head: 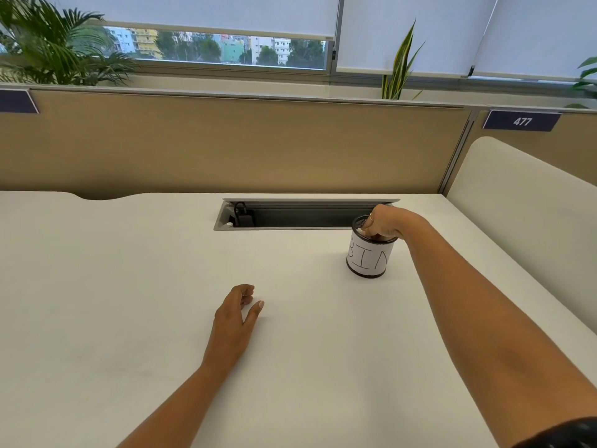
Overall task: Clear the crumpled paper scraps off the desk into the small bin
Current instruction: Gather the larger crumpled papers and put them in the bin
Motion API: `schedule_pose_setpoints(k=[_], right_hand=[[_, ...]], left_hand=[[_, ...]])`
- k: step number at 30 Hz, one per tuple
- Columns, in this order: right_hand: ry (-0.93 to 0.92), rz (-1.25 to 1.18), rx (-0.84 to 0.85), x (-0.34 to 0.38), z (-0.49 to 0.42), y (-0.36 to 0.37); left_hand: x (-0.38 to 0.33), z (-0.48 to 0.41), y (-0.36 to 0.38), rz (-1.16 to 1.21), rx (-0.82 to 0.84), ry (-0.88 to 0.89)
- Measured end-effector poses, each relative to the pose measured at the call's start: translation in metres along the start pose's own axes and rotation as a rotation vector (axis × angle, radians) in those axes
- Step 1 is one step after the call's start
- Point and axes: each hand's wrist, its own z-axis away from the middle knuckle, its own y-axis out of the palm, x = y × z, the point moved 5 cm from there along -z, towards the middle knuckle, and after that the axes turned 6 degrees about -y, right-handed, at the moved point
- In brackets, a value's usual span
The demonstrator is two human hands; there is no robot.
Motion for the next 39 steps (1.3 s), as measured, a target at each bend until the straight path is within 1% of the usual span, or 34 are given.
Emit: schedule_pose_setpoints(k=[16, 35, 39], right_hand=[[0.124, 0.188, 0.064, -0.001, -0.017, 0.007], [0.048, 0.222, 0.000, 0.000, -0.016, 0.006], [0.040, 0.151, -0.047, 0.001, -0.014, 0.003]], left_hand=[[0.002, 0.000, 0.000, 0.006, 0.002, 0.002], [0.002, 0.000, 0.001, -0.021, 0.004, -0.008], [0.001, 0.000, 0.000, -0.037, 0.000, -0.016]])
